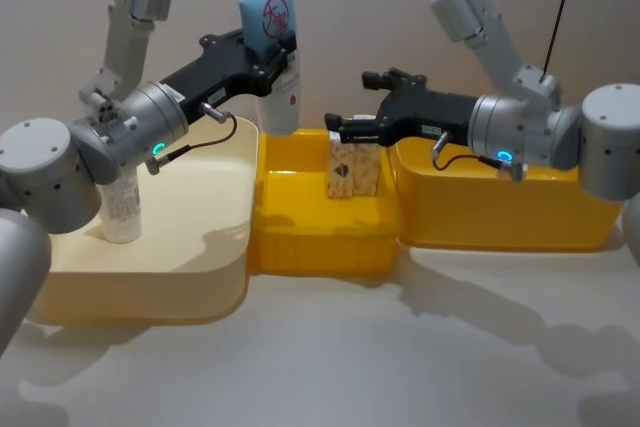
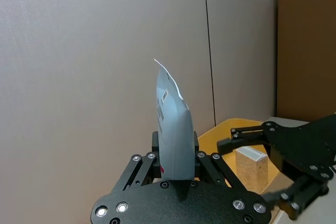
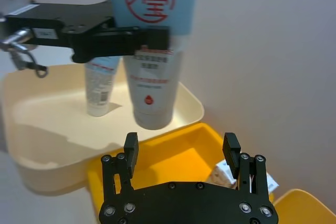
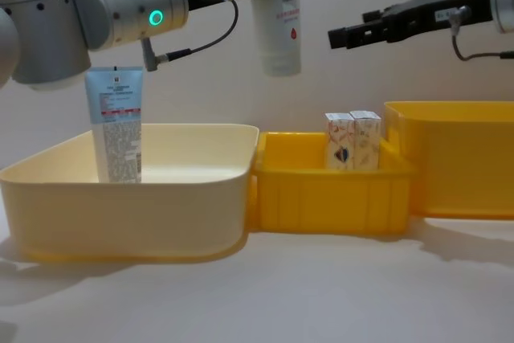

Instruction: Bimanual collaborative sorting of washing and personal care products

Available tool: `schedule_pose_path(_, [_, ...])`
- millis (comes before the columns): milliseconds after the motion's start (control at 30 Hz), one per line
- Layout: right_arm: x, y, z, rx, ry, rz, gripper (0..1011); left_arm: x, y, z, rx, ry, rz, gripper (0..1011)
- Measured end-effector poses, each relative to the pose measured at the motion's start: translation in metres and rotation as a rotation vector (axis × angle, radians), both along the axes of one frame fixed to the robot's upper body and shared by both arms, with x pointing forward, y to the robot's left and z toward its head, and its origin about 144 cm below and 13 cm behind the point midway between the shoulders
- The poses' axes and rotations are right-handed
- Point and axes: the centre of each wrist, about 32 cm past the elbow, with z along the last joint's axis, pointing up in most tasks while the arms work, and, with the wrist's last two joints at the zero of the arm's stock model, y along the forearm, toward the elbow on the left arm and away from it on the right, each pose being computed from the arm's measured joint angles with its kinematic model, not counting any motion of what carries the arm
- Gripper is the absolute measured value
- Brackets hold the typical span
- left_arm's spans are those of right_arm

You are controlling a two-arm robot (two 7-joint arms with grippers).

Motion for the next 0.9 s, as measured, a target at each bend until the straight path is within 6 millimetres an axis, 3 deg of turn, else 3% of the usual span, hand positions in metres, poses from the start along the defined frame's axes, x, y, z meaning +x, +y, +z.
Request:
schedule_pose_path(400, [0.012, 0.011, 0.015, -0.045, 0.065, 0.174, 1001, -0.002, -0.003, 0.003, 0.006, 0.001, -0.009, 256])
schedule_pose_path(900, [0.019, 0.022, 0.020, -0.029, 0.044, 0.176, 1001, -0.008, -0.003, 0.001, 0.006, 0.011, 0.003, 256])
